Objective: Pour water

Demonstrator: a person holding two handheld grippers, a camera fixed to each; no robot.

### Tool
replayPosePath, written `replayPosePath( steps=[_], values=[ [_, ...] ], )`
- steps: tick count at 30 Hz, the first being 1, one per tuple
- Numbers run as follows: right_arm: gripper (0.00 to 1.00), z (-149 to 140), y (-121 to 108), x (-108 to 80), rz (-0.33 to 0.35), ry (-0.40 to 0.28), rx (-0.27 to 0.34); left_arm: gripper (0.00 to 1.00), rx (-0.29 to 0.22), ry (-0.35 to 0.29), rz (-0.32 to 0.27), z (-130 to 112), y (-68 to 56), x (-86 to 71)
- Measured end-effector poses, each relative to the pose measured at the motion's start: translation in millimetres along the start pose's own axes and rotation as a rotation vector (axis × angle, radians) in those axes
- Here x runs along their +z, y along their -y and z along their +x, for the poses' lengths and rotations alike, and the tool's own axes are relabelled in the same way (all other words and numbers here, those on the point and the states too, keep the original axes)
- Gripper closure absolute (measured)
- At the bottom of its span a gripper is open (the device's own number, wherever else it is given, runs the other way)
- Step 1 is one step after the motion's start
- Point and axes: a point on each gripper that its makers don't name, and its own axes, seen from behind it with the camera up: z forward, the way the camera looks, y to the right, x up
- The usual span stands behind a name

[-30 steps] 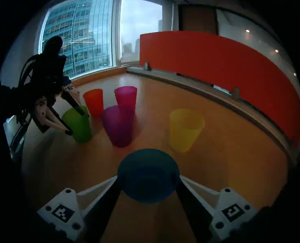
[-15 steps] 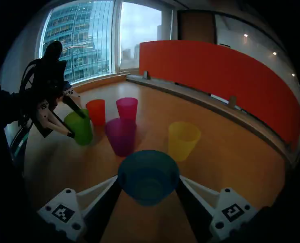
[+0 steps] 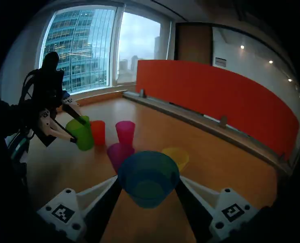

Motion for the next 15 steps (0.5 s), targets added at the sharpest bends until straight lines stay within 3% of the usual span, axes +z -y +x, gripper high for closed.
replayPosePath(
  steps=[15],
  values=[
    [0.1, 44.4, 5.4, -17.7, -0.025, -0.129, 0.004, 0.11, -0.008, -0.118, 0.038, 38.0, 6.5, -19.7]
  ],
)
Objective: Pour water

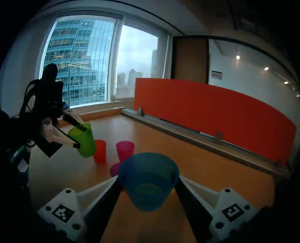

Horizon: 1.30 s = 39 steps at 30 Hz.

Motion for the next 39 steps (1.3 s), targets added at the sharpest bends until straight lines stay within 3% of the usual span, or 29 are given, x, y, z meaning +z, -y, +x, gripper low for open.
replayPosePath(
  steps=[12, 26, 39],
  values=[
    [0.1, 16.6, 1.7, -3.3, -0.017, -0.082, 0.028, 0.11, -0.003, -0.078, 0.013, 18.6, 2.8, -7.8],
    [0.1, 40.7, -5.4, -6.5, -0.04, -0.16, 0.041, 0.11, -0.067, -0.208, 0.008, 50.7, 1.0, -13.7],
    [0.1, 49.8, -10.8, -9.2, -0.052, -0.186, 0.034, 0.11, -0.001, -0.308, 0.029, 74.5, -4.6, -19.5]
  ],
)
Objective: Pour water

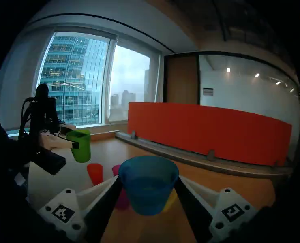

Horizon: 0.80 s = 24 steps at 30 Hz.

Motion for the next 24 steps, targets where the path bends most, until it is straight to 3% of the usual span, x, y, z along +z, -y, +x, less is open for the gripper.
replayPosePath(
  steps=[8, 24],
  values=[
    [0.1, 4.5, -0.8, -2.1, 0.002, -0.007, -0.008, 0.11, 0.021, -0.031, -0.005, 7.1, -5.7, -0.8],
    [0.1, 16.7, 3.0, -4.7, 0.029, -0.001, -0.054, 0.11, 0.001, -0.022, -0.029, 1.5, -10.0, -0.5]
  ],
)
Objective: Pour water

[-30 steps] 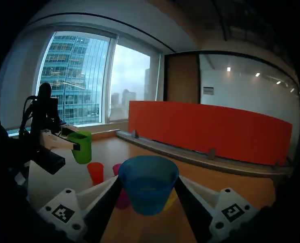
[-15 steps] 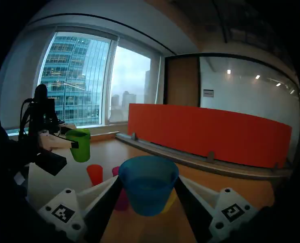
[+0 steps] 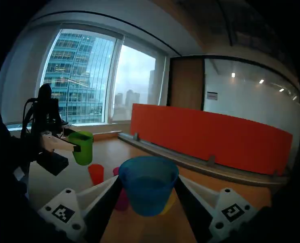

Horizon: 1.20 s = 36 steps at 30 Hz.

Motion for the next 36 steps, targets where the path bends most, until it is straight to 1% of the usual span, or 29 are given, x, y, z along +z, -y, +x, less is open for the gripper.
replayPosePath(
  steps=[5, 11, 19, 29, 36],
  values=[
    [0.1, 10.5, 4.4, 0.2, 0.022, -0.003, -0.027, 0.12, 0.007, 0.003, -0.008, -2.5, -2.9, 0.1],
    [0.1, 20.9, 6.2, 0.9, 0.033, 0.002, -0.078, 0.12, -0.012, -0.002, -0.026, -2.7, -7.8, 1.5],
    [0.1, 37.3, 8.2, 2.8, 0.042, -0.002, -0.141, 0.12, -0.024, 0.001, -0.043, -6.6, -13.7, 5.9],
    [0.1, 62.3, 9.8, 7.3, 0.053, -0.009, -0.248, 0.13, -0.039, -0.008, -0.06, -8.2, -19.4, 12.5],
    [0.1, 80.6, 14.5, 12.8, 0.063, -0.015, -0.324, 0.12, -0.038, -0.007, -0.071, -8.0, -24.5, 14.7]
  ],
)
